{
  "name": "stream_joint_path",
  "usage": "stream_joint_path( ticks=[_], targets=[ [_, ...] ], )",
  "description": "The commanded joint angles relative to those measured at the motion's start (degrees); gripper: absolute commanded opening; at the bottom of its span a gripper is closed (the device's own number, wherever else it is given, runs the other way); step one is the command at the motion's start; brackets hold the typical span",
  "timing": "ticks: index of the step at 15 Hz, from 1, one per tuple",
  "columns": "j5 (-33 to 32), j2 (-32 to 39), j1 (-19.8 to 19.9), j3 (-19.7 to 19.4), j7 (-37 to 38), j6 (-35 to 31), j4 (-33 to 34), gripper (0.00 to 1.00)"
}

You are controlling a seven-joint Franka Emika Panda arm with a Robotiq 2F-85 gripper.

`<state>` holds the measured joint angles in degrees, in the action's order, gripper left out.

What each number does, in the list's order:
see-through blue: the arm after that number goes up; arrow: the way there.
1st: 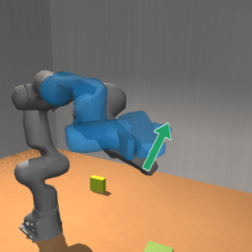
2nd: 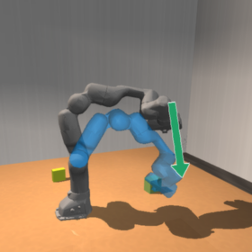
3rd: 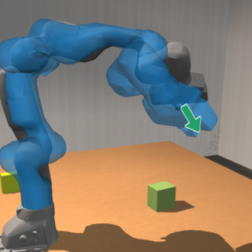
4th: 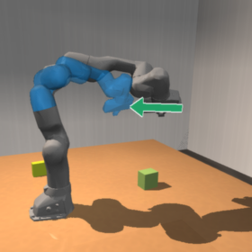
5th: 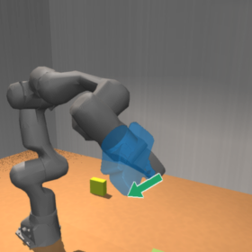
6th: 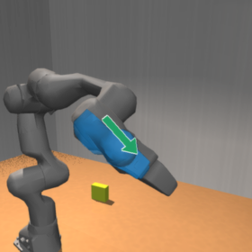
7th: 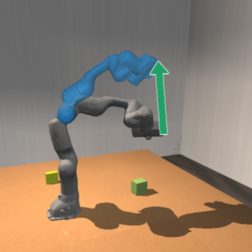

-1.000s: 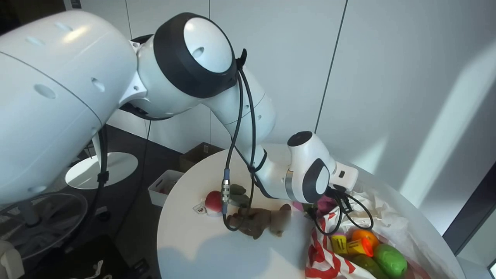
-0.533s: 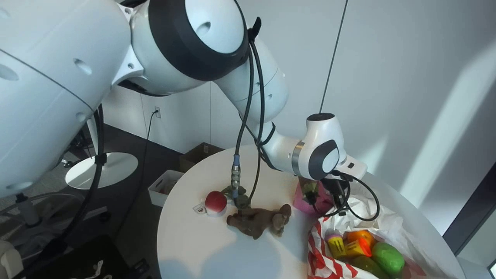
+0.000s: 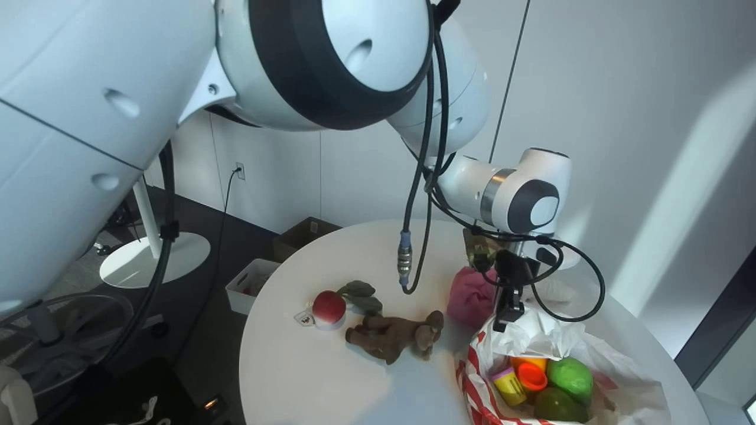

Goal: Put the orange, avocado, apple and two yellow containers in the plastic bag.

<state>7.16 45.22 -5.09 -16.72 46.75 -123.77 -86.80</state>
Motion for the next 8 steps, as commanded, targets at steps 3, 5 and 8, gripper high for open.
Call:
stream_joint_path(
  ticks=[3,5,8],
  targets=[
    [3.3,-3.4,5.2,6.2,1.7,5.1,3.5,0.09],
    [3.8,-4.6,5.5,6.9,2.2,3.2,3.5,0.1],
    [2.3,-1.9,4.9,7.0,3.9,4.5,5.9,0.1]
  ],
)
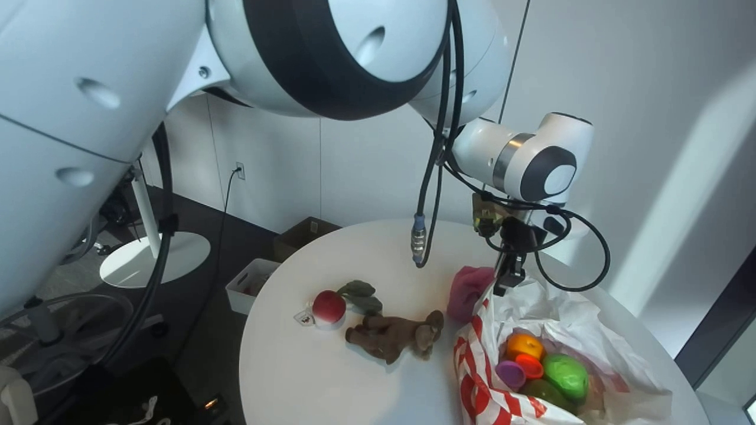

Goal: Put the orange, avocado, apple and two yellow containers in the plastic bag.

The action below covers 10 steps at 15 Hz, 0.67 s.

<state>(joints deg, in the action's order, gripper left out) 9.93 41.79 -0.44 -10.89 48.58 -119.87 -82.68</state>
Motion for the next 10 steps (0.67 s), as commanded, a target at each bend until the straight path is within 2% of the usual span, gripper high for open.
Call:
stream_joint_path(
  ticks=[1,4,9,10],
  targets=[
    [-0.7,3.0,0.3,1.4,2.5,2.4,2.6,0.11],
    [-0.7,4.1,0.1,1.9,2.9,2.2,2.5,0.1],
    [-2.2,1.1,-1.2,1.0,4.0,-1.7,0.2,0.1],
    [-2.9,0.3,-1.4,0.8,4.1,-2.3,-0.2,0.35]
  ],
)
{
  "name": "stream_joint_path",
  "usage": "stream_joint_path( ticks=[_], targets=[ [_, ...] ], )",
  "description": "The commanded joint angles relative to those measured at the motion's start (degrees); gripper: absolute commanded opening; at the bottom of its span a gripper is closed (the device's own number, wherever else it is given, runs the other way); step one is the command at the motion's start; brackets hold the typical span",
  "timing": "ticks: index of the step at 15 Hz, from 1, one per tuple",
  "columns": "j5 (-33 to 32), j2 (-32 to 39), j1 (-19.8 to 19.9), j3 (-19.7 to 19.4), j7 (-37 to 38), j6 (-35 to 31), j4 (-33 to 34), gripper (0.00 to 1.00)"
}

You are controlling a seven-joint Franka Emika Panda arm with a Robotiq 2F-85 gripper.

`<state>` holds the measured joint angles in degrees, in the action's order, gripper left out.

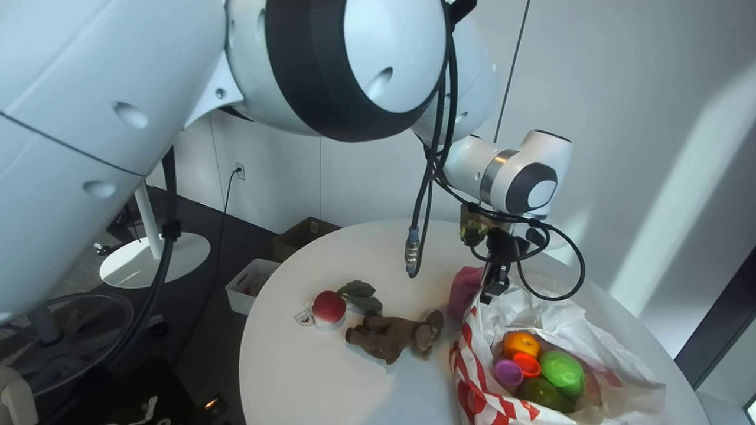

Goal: Put the orange, avocado, apple and two yellow containers in the plastic bag.

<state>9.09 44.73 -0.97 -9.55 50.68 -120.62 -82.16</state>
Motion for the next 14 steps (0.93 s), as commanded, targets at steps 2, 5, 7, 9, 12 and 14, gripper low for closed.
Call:
stream_joint_path(
  ticks=[2,5,7,9,12,14],
  targets=[
    [-4.9,-3.7,-2.3,-2.0,4.6,-1.6,-1.1,0.43],
    [-10.6,-5.9,-4.2,-3.9,9.5,0.6,-1.8,0.67],
    [-14.2,-7.8,-5.3,-4.9,12.5,-0.4,-3.2,0.81],
    [-17.4,-9.5,-5.9,-5.8,15.8,0.3,-4.4,0.95],
    [-20.6,-12.0,-5.5,-6.2,19.4,0.8,-6.5,1.0],
    [-21.9,-13.2,-5.0,-5.9,20.1,1.5,-7.9,1.0]
  ],
)
